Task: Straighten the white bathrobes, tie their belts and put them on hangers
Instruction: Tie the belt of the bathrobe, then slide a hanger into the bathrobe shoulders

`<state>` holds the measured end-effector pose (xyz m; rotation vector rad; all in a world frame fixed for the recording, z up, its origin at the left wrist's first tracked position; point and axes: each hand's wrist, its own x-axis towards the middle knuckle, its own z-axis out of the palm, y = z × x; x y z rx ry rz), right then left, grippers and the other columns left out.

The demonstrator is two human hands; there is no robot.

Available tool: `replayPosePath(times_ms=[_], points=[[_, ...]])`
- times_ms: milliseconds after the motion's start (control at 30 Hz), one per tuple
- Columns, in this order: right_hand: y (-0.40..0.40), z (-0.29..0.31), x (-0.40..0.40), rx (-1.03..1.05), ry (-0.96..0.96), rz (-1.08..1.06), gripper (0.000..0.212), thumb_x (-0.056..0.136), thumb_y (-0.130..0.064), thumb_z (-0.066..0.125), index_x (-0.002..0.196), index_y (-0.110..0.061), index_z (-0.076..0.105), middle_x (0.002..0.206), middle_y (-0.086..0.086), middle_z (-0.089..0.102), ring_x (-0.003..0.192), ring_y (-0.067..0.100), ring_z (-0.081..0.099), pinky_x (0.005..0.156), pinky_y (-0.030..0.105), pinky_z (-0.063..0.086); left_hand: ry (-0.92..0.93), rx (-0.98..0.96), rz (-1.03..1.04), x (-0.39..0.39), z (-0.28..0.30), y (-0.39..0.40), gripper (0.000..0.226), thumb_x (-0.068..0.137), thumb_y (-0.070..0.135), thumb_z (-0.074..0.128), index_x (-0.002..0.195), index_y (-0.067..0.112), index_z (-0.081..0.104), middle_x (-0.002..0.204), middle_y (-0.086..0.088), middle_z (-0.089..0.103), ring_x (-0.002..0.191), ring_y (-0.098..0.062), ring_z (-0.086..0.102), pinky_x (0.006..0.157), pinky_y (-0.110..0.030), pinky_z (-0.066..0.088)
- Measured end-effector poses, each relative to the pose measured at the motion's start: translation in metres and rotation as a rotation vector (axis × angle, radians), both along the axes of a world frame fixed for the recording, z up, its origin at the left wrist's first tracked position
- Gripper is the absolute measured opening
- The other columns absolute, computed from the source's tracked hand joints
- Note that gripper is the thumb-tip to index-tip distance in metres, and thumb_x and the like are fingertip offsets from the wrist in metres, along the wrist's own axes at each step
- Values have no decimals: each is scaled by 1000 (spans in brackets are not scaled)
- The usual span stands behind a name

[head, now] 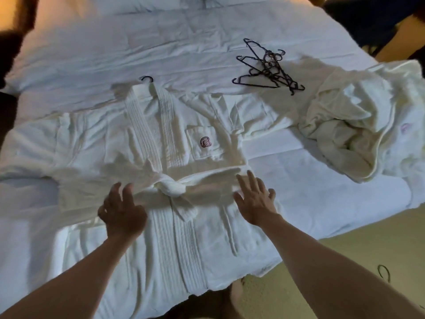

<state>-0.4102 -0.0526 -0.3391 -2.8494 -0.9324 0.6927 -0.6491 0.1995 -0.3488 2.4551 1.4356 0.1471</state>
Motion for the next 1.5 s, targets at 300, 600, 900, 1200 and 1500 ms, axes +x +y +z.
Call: replayPosePath(times_ms=[300, 600, 900, 1200, 1500], points=[[-5, -4, 53, -135, 265, -12, 53, 105, -53, 17, 147, -33, 41, 155, -8, 41, 140, 26, 39, 111, 61, 20, -106, 12, -470, 137, 6, -51, 55, 66, 23, 57, 121, 21, 63, 142, -7, 51, 132, -28, 48, 105, -51, 34], [11, 5, 153, 108, 191, -157, 41, 104, -47, 26, 112, -30, 62, 120, -4, 65, 113, 24, 55, 98, 47, 33, -31, -161, -502, 239, -4, -51, 48, 86, 39, 41, 127, 23, 59, 139, -5, 54, 127, -29, 53, 102, -48, 43], [67, -20, 276, 113, 109, -70, 56, 106, -46, 28, 158, -31, 17, 170, -5, -5, 156, 22, 0, 123, 56, 5, 199, -201, -521, 363, -30, 6, 65, 92, 48, 29, 155, 32, 29, 167, -2, 18, 151, -24, 22, 118, -48, 23], [101, -98, 434, -32, -64, 219, 65, 103, -59, 11, 160, -37, -12, 167, -6, -24, 154, 25, -19, 122, 56, -11, 291, -119, -312, 490, -90, 41, 66, 98, 66, 20, 157, 45, 0, 167, 6, -16, 152, -33, -18, 116, -61, -13], [115, -108, 537, 200, -400, 227, 41, 99, -46, 50, 130, -19, 56, 132, 6, 55, 133, 33, 39, 108, 59, 21, 237, 124, -504, 580, -87, 105, 35, 96, 49, 53, 124, 30, 61, 122, 1, 66, 119, -29, 52, 97, -43, 33]])
